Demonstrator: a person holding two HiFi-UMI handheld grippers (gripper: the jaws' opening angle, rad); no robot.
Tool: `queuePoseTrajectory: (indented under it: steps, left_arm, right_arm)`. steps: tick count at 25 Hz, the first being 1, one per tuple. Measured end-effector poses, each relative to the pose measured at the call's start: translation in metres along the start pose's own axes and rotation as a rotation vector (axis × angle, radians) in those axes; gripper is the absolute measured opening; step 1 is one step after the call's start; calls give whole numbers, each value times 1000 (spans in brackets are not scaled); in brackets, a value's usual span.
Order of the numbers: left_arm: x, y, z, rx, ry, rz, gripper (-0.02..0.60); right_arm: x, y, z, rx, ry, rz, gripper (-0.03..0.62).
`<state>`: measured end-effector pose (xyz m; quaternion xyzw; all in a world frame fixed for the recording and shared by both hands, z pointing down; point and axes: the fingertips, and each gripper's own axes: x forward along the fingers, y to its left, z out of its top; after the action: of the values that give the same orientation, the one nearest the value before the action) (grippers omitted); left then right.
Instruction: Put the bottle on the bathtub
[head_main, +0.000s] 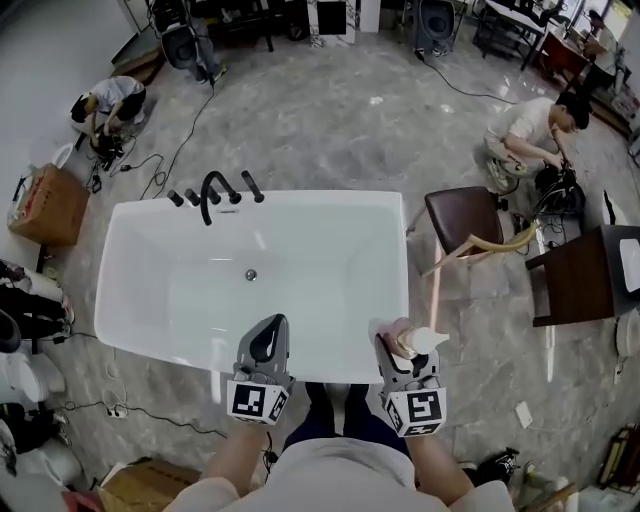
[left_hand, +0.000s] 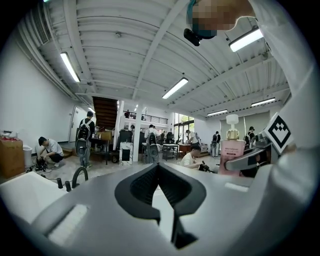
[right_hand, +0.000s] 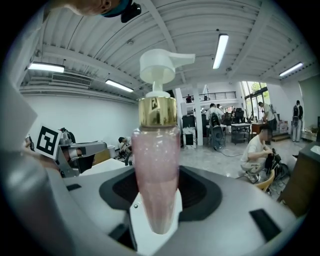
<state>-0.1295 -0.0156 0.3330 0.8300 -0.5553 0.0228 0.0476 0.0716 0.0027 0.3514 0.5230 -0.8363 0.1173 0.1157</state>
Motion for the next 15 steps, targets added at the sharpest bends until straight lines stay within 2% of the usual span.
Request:
queuePoseTrajectory:
  steps: [6, 15]
  left_arm:
    - [11, 3, -37, -9, 61, 9, 9]
    - [36, 11, -93, 42, 102, 0, 9]
  right_arm:
    - [24, -16, -32, 21, 43, -11, 218]
    - [58, -39, -91, 47, 83, -28, 218]
